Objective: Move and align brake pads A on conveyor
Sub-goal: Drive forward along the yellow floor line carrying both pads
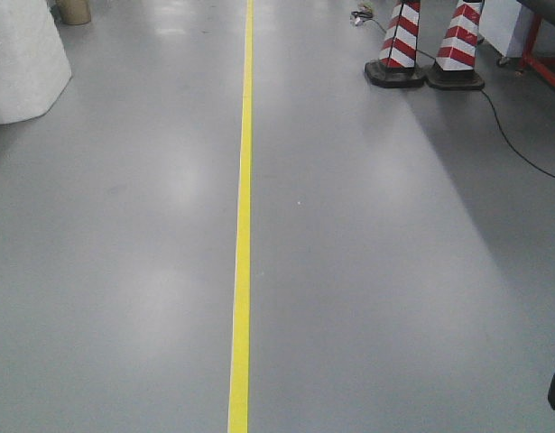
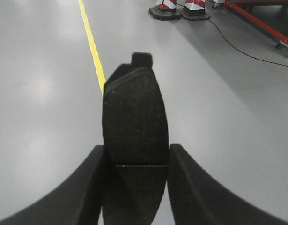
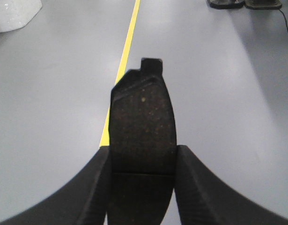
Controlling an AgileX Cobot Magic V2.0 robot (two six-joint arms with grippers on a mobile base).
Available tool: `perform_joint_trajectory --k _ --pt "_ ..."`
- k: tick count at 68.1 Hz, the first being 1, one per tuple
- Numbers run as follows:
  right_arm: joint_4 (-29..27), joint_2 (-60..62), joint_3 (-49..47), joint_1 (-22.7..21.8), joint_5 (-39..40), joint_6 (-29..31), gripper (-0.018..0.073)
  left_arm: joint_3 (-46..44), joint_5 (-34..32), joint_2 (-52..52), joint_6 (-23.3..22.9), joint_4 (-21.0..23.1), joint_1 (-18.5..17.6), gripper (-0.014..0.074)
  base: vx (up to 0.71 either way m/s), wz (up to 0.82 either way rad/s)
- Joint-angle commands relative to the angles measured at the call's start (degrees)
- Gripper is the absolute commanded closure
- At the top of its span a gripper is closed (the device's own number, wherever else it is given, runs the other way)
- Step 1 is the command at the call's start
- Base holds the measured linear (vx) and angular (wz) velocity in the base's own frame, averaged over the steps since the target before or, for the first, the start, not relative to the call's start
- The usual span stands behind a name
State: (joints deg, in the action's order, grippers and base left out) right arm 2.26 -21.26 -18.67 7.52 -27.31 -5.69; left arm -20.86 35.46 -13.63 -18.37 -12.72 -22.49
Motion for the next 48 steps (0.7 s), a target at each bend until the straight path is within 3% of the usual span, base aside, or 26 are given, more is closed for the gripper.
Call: perform_joint_trajectory --k 1,48 --pt "0.48 -0.31 -1.81 -0.02 5.55 0.17 0.0569 -1.7 -5.25 -0.52 -0.06 -0.67 -0.01 0.0602 0.7 -0.04" --pt "0.48 -0.31 -1.81 -0.02 5.54 0.17 0.0569 -1.7 -5.25 -0.52 -0.06 -0.67 -0.01 0.0602 0.74 0.03"
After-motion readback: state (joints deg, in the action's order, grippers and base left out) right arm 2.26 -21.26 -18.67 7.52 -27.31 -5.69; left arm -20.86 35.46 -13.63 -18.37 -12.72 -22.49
